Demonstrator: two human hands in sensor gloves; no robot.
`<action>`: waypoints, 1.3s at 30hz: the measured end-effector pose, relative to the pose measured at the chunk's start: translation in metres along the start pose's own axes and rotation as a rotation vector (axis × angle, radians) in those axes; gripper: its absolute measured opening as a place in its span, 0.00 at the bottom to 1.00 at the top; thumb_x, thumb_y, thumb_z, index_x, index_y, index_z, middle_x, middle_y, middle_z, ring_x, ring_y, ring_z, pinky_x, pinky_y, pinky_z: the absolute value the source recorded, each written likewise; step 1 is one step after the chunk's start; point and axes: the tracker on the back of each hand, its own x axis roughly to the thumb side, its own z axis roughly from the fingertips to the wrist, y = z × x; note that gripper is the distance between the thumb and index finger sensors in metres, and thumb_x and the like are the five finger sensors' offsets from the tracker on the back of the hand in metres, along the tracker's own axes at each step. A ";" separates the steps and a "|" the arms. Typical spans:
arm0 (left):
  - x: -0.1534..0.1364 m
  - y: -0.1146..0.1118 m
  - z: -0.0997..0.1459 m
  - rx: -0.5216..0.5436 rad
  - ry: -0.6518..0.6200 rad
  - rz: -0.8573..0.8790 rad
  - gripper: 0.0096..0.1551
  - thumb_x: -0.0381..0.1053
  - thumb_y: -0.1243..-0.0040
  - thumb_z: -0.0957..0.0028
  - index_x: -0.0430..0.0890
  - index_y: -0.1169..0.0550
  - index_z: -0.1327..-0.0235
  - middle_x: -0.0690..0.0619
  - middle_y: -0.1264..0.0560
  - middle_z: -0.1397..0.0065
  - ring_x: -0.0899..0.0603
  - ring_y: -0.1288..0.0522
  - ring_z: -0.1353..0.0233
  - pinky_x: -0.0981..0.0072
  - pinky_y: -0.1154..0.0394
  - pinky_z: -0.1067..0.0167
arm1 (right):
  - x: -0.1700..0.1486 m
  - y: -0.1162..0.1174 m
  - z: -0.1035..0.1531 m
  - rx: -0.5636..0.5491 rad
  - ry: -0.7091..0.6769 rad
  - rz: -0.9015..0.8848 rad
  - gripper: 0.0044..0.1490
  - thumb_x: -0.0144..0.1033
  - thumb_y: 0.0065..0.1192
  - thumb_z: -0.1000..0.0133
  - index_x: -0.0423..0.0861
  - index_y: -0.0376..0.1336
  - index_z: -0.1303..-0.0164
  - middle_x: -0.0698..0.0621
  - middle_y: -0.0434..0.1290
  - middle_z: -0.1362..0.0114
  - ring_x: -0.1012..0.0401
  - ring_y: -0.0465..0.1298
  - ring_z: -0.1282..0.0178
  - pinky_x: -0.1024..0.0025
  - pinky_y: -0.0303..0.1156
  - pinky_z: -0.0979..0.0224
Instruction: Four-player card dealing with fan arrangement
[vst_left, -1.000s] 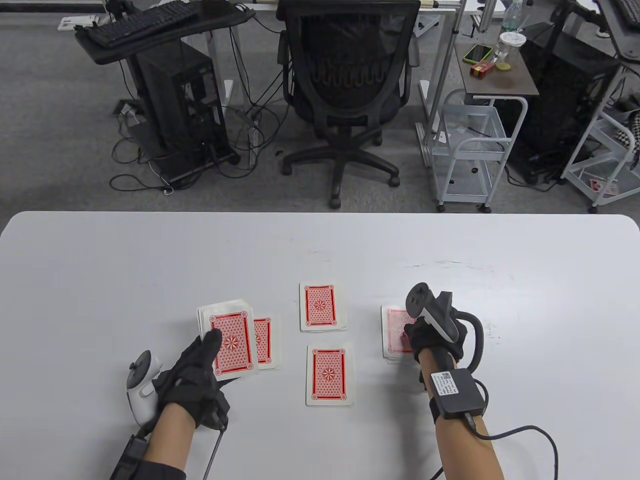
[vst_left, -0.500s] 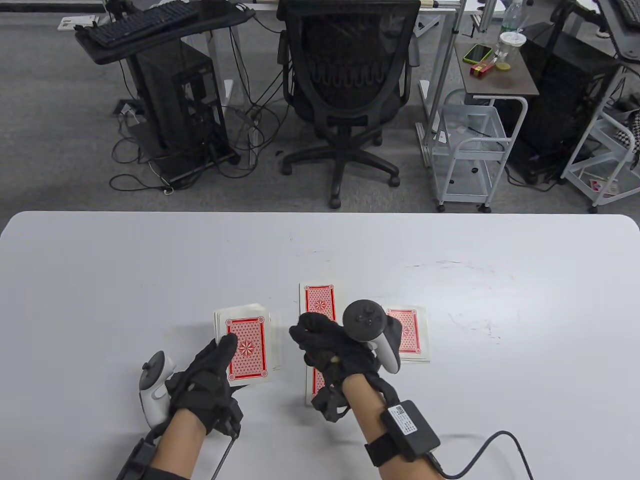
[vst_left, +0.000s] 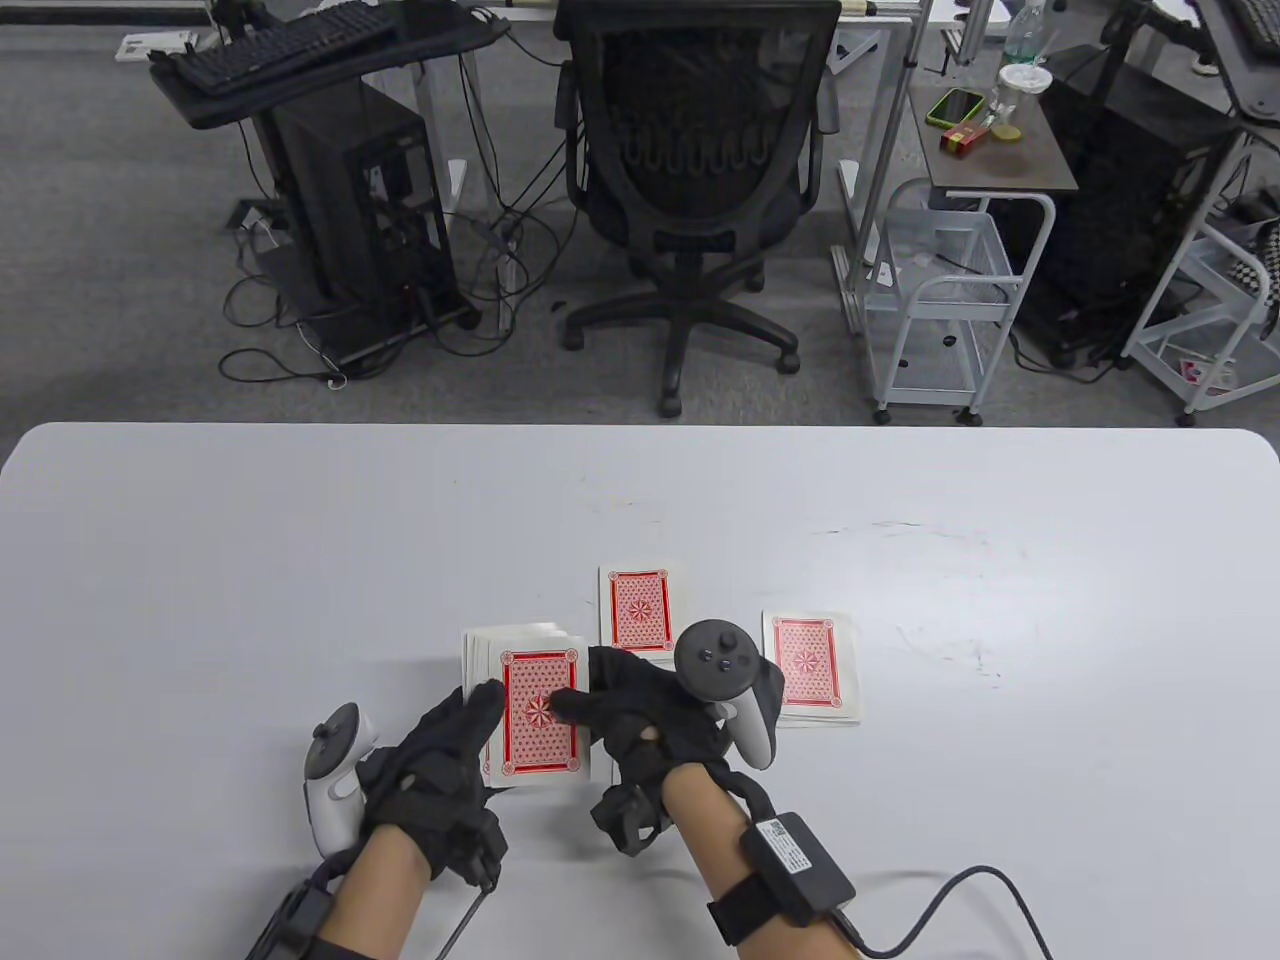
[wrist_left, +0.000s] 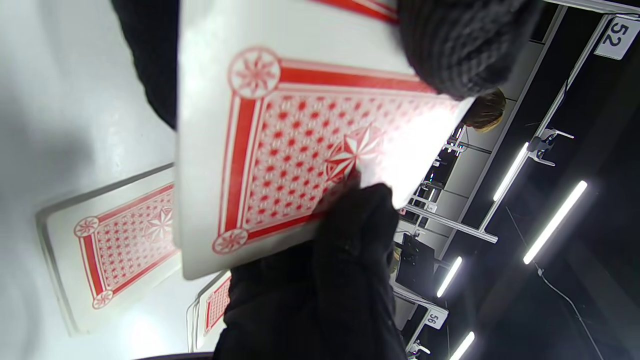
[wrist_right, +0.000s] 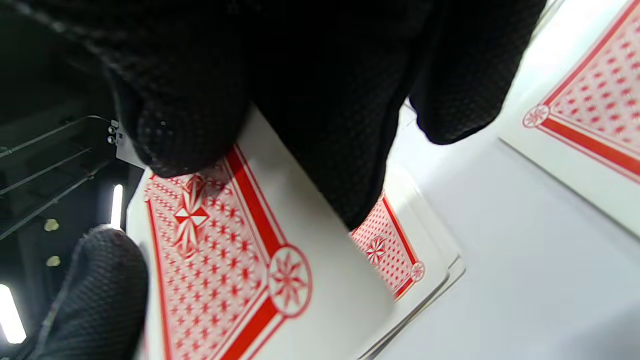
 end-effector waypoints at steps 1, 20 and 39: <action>0.001 0.000 0.000 -0.003 -0.002 -0.004 0.26 0.61 0.37 0.46 0.55 0.24 0.37 0.58 0.18 0.37 0.44 0.14 0.41 0.52 0.17 0.46 | -0.002 -0.003 0.000 0.017 0.005 -0.016 0.39 0.40 0.75 0.50 0.37 0.63 0.32 0.53 0.80 0.47 0.57 0.87 0.53 0.44 0.72 0.38; 0.002 0.032 0.001 0.115 0.016 0.004 0.26 0.62 0.37 0.45 0.56 0.25 0.36 0.58 0.19 0.36 0.44 0.14 0.40 0.52 0.17 0.45 | -0.036 -0.014 -0.004 -0.018 0.370 1.058 0.53 0.50 0.71 0.45 0.33 0.51 0.22 0.53 0.74 0.46 0.67 0.81 0.70 0.52 0.75 0.44; -0.002 0.000 0.001 0.009 0.005 -0.037 0.25 0.62 0.36 0.46 0.56 0.24 0.37 0.59 0.18 0.37 0.44 0.14 0.41 0.51 0.17 0.46 | 0.013 0.011 0.005 0.021 -0.087 0.192 0.39 0.48 0.71 0.44 0.41 0.59 0.29 0.51 0.72 0.40 0.56 0.82 0.53 0.41 0.70 0.38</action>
